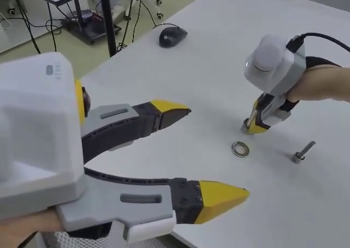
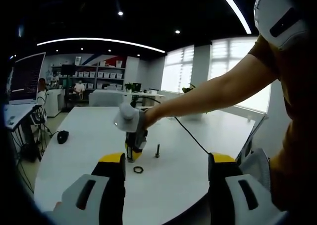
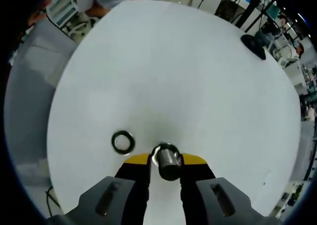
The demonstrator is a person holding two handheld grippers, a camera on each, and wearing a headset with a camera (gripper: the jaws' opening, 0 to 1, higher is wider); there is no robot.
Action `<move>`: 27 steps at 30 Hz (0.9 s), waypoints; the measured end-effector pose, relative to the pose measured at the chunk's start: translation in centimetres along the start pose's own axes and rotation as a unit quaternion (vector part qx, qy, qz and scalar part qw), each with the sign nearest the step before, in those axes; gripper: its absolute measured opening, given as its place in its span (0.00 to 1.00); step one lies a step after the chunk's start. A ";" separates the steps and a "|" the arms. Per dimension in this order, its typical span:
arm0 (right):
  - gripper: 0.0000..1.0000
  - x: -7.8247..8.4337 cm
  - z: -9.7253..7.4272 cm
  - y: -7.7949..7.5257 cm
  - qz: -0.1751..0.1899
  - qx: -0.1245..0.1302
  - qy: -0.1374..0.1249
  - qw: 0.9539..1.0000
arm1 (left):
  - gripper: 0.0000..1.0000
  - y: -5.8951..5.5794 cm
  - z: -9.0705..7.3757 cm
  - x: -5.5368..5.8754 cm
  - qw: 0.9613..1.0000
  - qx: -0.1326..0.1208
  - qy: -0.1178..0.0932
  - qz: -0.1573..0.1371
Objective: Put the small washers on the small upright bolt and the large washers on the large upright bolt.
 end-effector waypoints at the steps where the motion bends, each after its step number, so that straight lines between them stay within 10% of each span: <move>1: 0.23 0.0 0.0 0.0 0.001 -0.002 0.000 1.000 | 0.67 0.0 0.0 0.0 1.000 -0.001 0.001 0.000; 27: 0.27 2.6 -1.4 1.2 0.007 0.001 -0.014 1.000 | 0.68 -0.8 -0.2 -0.1 1.000 0.003 -0.005 0.007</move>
Point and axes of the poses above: the centre of the closed fingertips' face, and the gripper's own axes: z roughly forward along the fingers, y roughly to its left, x roughly out of its underside, the point moved 9 cm from there along -z, roughly backward along the fingers, and after that the axes turned 15 degrees about y, right-handed, at the moved point
